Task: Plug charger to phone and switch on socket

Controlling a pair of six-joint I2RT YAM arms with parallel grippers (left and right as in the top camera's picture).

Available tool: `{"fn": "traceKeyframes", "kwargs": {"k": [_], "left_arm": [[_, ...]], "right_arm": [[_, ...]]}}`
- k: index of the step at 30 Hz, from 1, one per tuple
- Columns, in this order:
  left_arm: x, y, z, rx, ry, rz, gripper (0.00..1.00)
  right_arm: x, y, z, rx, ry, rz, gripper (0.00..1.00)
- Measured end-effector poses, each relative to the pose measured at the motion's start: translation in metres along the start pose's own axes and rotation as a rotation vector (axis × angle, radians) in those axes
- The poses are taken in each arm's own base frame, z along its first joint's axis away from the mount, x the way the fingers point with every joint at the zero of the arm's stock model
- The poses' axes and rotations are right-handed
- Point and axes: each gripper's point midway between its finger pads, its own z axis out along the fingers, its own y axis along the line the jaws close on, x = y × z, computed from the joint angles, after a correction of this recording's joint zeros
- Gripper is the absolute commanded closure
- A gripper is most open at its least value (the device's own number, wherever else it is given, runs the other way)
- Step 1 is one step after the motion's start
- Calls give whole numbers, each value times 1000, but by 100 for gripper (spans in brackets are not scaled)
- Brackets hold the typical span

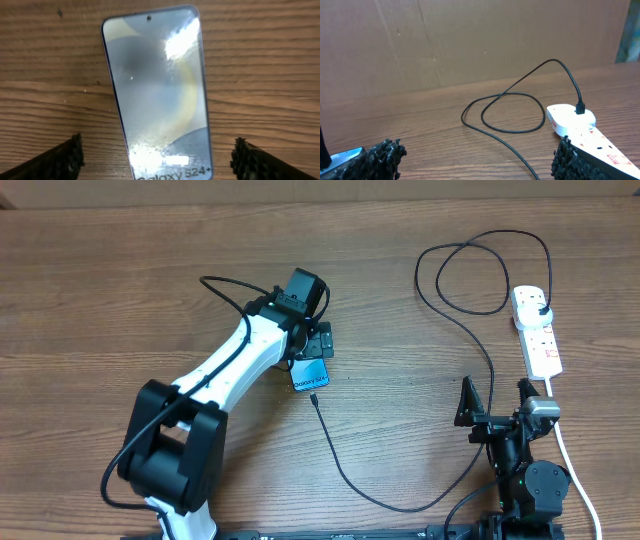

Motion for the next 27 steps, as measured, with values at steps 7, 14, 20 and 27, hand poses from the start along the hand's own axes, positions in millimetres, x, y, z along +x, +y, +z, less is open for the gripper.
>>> {"fn": "traceKeyframes", "kwargs": {"k": [7,14,20,27], "left_arm": [[14,2,22,-17,70,12,0],[20,2,31,-17,105,16,0],[19,2,31,-14,100,16,0],[12,2,32,-22,67,16,0]], "right_arm": [[0,0,0,0,-1,0,0],[0,0,0,0,-1,0,0],[0,0,0,0,-1,0,0],[0,0,0,0,-1,0,0]]}}
